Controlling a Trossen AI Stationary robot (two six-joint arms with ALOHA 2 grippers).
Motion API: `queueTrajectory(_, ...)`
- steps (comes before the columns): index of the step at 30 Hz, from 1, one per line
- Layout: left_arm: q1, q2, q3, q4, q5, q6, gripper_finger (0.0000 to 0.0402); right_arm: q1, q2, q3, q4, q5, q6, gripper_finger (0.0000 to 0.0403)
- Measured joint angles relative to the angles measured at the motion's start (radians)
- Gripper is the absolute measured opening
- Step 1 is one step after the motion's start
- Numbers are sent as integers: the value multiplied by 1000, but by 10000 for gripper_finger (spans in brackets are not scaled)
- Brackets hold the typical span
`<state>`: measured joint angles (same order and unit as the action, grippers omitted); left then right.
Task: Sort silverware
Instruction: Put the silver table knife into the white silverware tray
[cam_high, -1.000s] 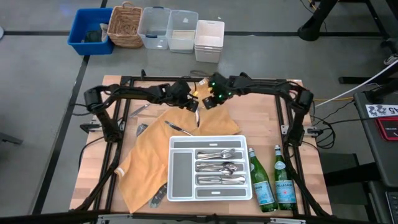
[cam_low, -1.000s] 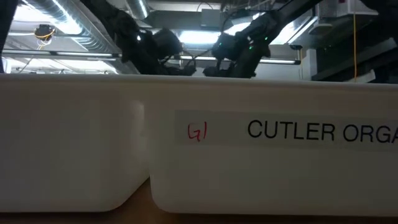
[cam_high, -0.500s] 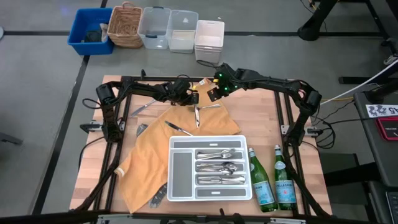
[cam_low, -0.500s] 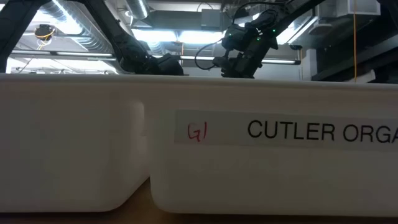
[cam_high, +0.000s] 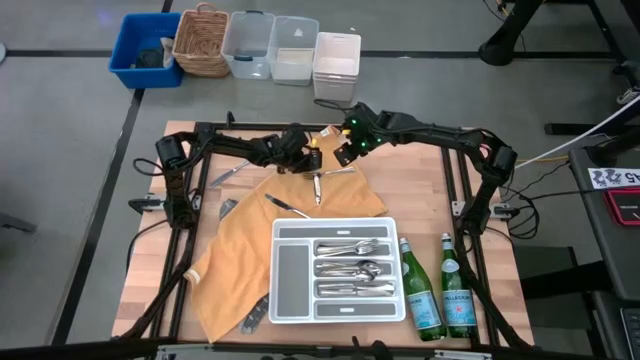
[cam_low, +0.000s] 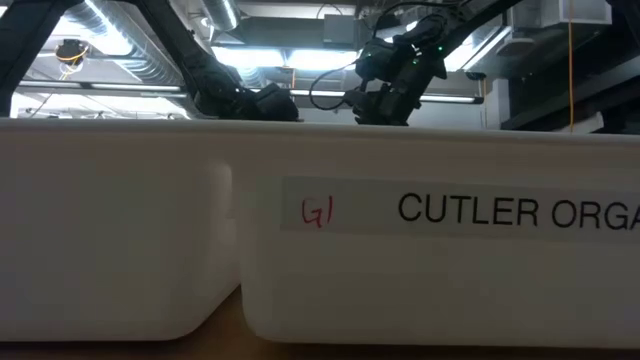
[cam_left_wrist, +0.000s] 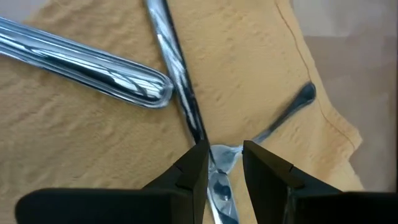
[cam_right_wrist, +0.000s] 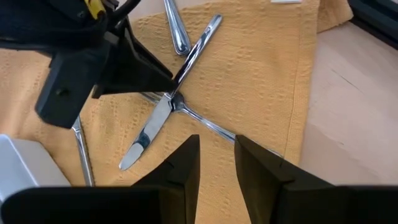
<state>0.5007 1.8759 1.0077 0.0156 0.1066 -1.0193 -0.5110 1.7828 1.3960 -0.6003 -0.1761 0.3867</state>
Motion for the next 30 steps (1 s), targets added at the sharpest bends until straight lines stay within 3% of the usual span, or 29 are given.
queueTrajectory(11,5,35,0,15,-2,-19,88,0,0,0,0,0,-29,101)
queueTrajectory(17,2,98,4,120,63,-78,88,0,0,0,0,0,-46,101)
queueTrajectory(30,31,107,5,105,89,-73,88,0,0,0,-19,-45,-86,101)
